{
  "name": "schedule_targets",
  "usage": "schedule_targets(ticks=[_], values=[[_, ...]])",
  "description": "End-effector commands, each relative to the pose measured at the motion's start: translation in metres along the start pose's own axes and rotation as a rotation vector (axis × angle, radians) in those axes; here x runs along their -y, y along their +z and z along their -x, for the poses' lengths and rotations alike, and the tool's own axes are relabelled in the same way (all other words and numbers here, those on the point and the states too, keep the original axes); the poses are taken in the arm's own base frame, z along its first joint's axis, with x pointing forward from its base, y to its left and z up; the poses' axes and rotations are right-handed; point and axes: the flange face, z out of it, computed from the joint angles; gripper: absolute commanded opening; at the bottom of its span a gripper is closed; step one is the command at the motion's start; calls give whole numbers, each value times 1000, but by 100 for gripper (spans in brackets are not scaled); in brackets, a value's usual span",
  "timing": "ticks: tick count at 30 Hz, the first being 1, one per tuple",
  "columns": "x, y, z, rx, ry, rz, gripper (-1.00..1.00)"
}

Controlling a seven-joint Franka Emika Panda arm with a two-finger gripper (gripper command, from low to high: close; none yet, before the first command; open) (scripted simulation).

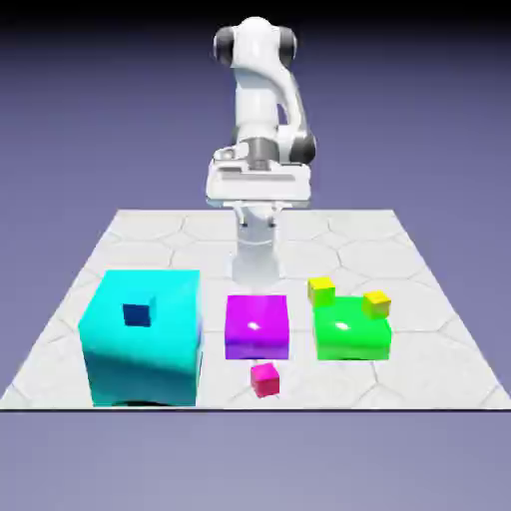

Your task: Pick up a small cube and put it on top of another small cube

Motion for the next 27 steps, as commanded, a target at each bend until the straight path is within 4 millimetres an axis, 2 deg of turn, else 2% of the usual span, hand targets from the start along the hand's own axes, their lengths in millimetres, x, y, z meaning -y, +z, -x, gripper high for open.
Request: schedule_targets(ticks=[1,8,14,20,27], values=[[1,-1,-3,12,-21,-11,0],[3,2,-22,99,-169,-87,0],[1,16,-34,178,-299,-149,0],[-5,38,-41,262,-432,-211,0],[-15,75,-42,365,-593,-282,0]])
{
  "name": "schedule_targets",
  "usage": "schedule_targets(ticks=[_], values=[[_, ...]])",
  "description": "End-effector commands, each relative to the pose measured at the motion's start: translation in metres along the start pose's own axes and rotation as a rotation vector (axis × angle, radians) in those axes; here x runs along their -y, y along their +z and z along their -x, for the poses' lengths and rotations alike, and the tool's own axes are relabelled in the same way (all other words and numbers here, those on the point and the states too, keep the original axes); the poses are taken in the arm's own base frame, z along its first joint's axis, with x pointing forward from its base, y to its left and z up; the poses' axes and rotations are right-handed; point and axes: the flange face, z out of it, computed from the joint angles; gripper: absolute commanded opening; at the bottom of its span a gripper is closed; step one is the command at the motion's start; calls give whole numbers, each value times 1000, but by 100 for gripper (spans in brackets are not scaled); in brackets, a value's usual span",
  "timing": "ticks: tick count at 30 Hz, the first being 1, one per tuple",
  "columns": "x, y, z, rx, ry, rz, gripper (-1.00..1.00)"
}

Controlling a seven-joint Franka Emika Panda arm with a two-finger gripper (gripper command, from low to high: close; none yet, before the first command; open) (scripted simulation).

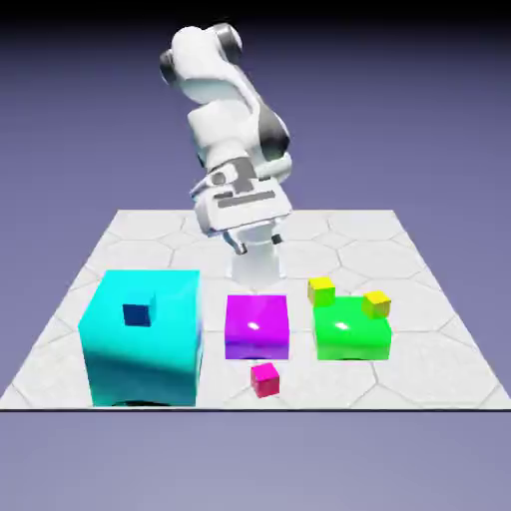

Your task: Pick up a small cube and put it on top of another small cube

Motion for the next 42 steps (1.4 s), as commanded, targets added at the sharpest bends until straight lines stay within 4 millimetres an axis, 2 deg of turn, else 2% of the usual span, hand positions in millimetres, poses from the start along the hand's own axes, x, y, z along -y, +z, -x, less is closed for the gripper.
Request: schedule_targets(ticks=[1,15,28,34,36,40,41,42], values=[[-3,5,0,15,-23,-10,0],[-46,95,18,239,-362,-157,0],[-85,178,58,458,-698,-297,0],[-105,207,79,561,-858,-363,0],[-107,211,81,575,-879,-372,0],[-111,266,122,575,-879,-372,0],[-111,266,122,575,-879,-372,-100],[-111,266,122,575,-879,-372,-100]])
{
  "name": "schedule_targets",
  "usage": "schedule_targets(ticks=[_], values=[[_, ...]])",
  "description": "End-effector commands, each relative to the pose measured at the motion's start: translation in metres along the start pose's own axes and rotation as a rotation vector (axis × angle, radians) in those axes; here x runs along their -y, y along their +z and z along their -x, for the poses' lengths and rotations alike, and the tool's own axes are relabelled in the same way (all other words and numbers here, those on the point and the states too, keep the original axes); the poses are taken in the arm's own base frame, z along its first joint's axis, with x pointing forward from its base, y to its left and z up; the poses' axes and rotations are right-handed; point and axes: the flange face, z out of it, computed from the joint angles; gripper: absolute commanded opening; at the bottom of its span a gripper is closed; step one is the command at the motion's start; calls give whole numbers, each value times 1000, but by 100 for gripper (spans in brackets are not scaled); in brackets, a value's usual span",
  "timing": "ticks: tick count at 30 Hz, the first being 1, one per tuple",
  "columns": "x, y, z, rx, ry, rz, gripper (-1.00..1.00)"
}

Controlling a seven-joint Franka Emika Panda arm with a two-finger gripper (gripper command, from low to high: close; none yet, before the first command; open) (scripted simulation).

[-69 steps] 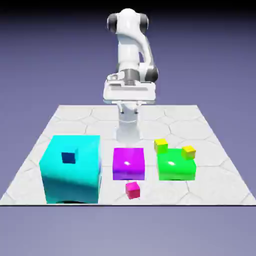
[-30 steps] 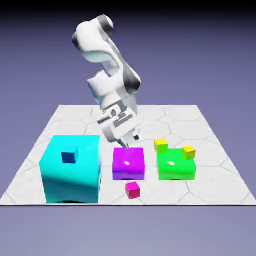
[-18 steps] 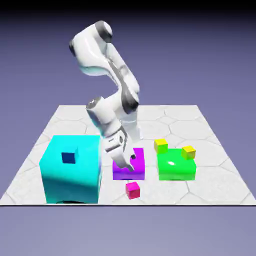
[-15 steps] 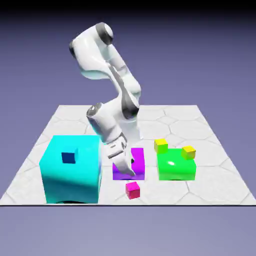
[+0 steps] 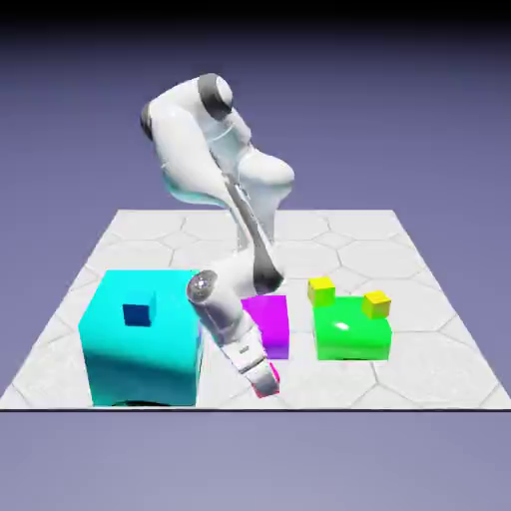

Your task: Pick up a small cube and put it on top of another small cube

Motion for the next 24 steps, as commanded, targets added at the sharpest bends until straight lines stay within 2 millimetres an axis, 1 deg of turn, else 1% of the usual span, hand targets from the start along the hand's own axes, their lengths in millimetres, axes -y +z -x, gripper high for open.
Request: schedule_targets(ticks=[1,3,4,9,14,19,24], values=[[0,-19,-2,-2,0,2,-100],[4,-55,-5,-2,0,1,-100],[8,-69,-8,5,-10,-2,-100],[51,-80,-46,106,-213,-62,-100],[99,-87,-79,192,-405,-127,-100],[150,-89,-105,261,-588,-194,-100],[202,-89,-124,313,-763,-261,-100]])
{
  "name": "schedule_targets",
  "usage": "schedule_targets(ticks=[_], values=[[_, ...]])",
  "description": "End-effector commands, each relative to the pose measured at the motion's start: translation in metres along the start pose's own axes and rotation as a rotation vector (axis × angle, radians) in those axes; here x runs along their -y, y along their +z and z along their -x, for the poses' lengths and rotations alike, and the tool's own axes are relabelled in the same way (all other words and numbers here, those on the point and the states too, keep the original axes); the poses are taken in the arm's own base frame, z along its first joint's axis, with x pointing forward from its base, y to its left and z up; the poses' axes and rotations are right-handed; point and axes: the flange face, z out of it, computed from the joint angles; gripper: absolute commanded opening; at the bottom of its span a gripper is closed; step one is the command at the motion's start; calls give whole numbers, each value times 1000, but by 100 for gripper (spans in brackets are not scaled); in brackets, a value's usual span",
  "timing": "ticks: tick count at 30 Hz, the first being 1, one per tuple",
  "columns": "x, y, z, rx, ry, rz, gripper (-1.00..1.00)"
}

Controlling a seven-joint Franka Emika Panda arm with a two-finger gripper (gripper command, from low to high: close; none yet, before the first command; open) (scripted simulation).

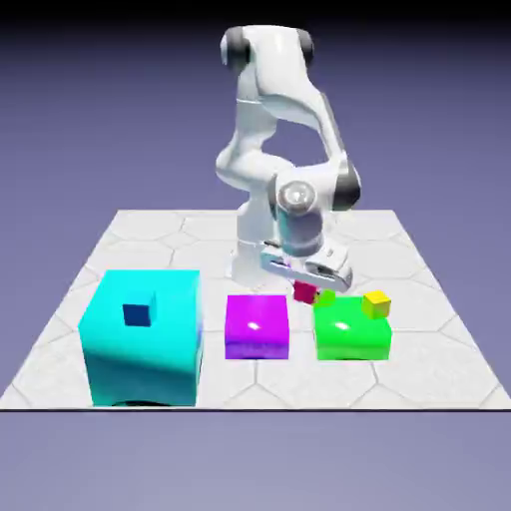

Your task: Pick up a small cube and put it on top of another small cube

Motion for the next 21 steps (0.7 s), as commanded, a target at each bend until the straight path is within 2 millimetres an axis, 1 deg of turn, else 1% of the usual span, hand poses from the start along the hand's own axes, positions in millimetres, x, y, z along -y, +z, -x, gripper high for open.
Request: schedule_targets(ticks=[1,7,8,9,14,15,16,17,21], values=[[5,1,-10,6,-35,-9,-100],[39,8,-63,45,-244,-65,-100],[43,9,-69,49,-269,-70,-100],[43,9,-69,49,-269,-70,-100],[40,75,-61,48,-269,-70,-100],[40,77,-61,49,-269,-70,-100],[40,77,-61,49,-269,-70,100],[40,77,-61,49,-269,-70,100],[41,25,-67,48,-269,-71,100]])
